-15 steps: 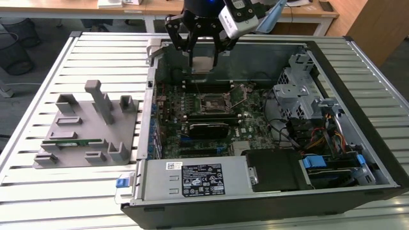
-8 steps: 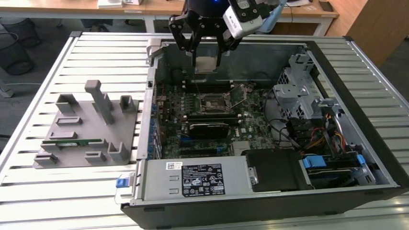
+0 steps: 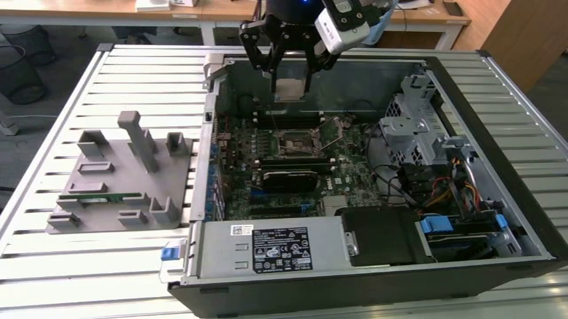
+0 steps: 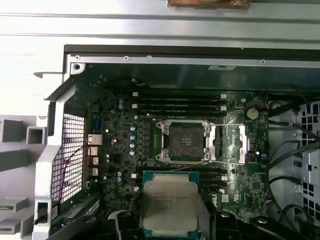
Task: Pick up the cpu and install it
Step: 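Place the cpu into insertion slot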
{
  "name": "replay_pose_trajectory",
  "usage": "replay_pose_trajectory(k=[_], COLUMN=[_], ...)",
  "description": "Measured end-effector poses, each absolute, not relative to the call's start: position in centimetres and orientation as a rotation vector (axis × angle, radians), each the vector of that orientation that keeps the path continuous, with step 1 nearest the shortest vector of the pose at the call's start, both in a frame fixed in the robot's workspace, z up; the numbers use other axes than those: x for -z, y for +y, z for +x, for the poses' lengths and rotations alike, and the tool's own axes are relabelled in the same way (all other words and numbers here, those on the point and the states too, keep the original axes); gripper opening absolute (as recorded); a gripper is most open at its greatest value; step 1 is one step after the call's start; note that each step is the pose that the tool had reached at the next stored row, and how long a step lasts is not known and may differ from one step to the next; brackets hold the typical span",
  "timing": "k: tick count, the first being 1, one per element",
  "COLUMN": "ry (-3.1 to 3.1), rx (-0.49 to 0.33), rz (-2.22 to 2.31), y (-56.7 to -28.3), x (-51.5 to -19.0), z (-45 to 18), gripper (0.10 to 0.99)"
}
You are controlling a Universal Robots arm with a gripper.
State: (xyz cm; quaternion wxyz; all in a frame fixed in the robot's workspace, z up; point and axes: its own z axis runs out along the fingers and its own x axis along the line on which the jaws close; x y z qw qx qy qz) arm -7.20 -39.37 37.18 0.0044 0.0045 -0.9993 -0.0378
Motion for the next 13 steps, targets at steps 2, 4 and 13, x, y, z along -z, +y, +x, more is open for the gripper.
replay_pose_trajectory(k=[2,4,13], ry=[-3.131,-3.131,-3.132], rx=[0.117,0.116,0.109], rz=[0.011,0.006,-0.049], y=[-39.37,-39.37,-39.35], x=[-37.18,-37.18,-37.17], z=[-7.05,-6.89,-6.38], gripper=[0.525,0.525,0.525])
